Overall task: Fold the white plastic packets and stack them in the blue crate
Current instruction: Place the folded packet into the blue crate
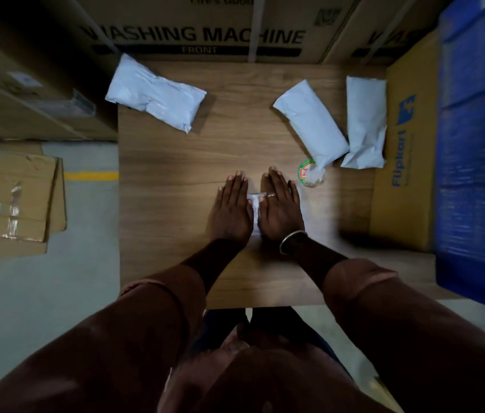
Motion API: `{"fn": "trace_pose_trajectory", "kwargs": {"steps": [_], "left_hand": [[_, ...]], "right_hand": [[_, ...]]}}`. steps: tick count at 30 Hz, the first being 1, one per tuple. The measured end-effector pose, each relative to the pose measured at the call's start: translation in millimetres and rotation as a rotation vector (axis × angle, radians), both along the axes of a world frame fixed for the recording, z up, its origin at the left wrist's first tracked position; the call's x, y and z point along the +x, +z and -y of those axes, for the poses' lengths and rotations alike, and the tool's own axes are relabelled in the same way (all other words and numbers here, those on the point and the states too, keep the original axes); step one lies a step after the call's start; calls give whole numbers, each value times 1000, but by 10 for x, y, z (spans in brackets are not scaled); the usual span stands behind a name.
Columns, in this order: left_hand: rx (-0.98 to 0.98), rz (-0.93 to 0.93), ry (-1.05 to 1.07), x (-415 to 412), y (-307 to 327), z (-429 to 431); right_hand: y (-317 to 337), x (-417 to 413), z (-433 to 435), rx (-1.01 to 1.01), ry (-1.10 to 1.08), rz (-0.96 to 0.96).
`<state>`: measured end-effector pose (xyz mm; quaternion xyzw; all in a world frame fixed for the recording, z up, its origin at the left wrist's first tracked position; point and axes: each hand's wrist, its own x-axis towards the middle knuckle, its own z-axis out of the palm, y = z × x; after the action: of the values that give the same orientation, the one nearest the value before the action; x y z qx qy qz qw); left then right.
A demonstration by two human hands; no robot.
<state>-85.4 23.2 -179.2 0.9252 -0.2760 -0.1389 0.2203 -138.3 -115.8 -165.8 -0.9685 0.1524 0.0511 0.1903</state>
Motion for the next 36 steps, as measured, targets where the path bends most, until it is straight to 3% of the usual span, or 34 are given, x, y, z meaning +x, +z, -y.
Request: {"fn": "trace_pose_trajectory", "kwargs": {"steps": [3, 7, 13, 19, 30, 36], "left_hand": [[177, 17, -138, 122, 195, -105], [381, 0, -351, 267, 465, -226], [415, -121, -315, 300, 759, -48], [258, -61, -295, 600, 1330, 30], [49, 201, -274, 1811, 3370, 593], [-28, 245, -321, 1862, 3929, 995]], "right_hand": [[188, -70, 154, 66, 88, 1], [340, -204, 426, -37, 182, -123], [643, -111, 437, -100, 223, -280], [1283, 181, 514, -158, 217, -195], [3044, 1041, 1086, -103, -62, 169], [3542, 967, 1474, -150, -76, 191]]}}
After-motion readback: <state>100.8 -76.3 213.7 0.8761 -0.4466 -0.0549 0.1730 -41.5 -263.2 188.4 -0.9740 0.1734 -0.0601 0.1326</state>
